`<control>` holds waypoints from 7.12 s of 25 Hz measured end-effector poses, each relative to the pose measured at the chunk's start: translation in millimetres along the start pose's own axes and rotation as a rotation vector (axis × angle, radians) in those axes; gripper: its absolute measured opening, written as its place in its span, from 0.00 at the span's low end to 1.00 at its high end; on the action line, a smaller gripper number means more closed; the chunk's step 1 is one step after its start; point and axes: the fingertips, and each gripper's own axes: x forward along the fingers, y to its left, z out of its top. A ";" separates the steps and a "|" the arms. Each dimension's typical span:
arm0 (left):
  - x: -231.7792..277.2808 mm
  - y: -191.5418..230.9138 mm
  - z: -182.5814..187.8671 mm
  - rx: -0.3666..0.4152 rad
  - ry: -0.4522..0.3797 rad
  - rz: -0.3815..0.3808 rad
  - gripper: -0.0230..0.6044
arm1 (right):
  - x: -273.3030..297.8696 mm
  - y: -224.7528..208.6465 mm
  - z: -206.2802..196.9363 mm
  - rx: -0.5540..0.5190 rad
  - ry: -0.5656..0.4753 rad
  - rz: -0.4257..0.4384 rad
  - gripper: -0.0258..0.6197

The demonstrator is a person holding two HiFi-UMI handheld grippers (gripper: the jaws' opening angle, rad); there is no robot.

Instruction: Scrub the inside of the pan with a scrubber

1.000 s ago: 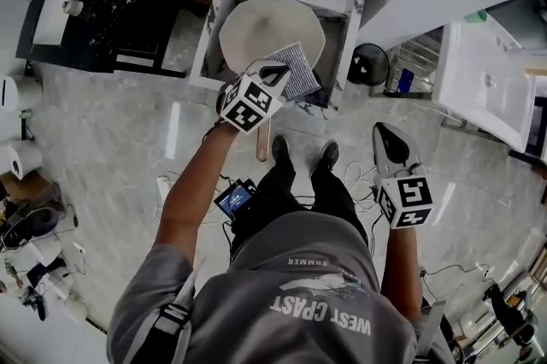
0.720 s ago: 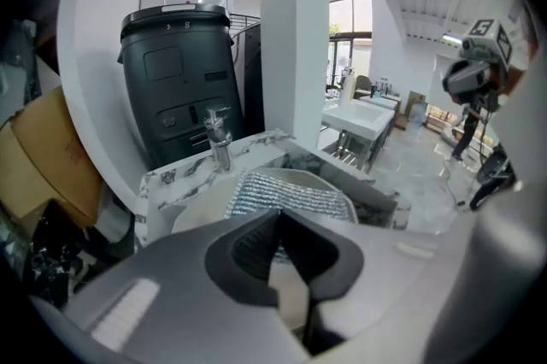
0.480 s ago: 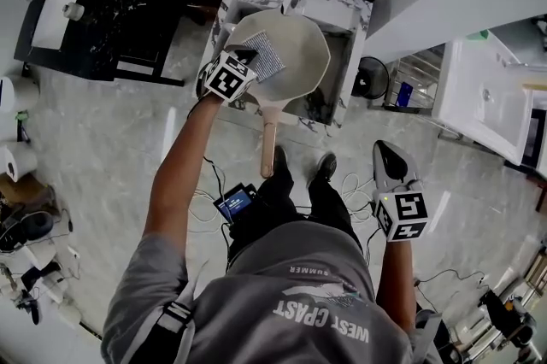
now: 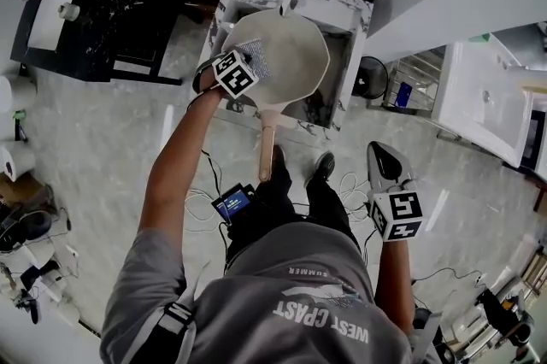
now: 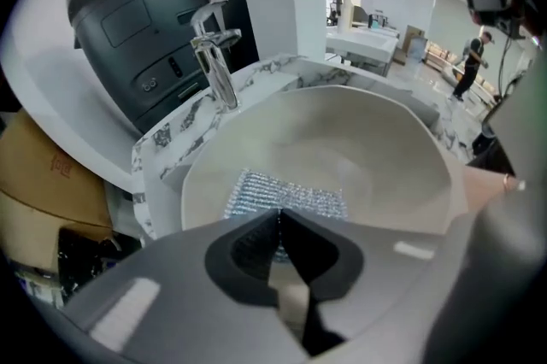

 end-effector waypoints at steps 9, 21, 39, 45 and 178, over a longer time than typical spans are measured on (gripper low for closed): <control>20.4 -38.5 4.0 0.136 0.084 -0.092 0.05 | -2.0 -6.5 -14.8 0.004 0.026 0.006 0.04; 37.5 -94.0 88.6 0.142 -0.052 -0.219 0.05 | -14.1 -34.0 -37.5 0.048 0.042 -0.042 0.04; 66.4 5.9 52.4 0.137 0.159 -0.048 0.05 | -13.0 -46.6 -59.2 0.074 0.081 -0.046 0.04; 53.9 -16.2 7.1 0.217 0.240 -0.079 0.05 | -5.0 -37.3 -55.9 0.046 0.085 -0.017 0.04; 6.3 -10.3 65.1 -0.166 -0.117 -0.051 0.18 | 16.4 0.3 -84.3 -0.001 0.219 0.031 0.04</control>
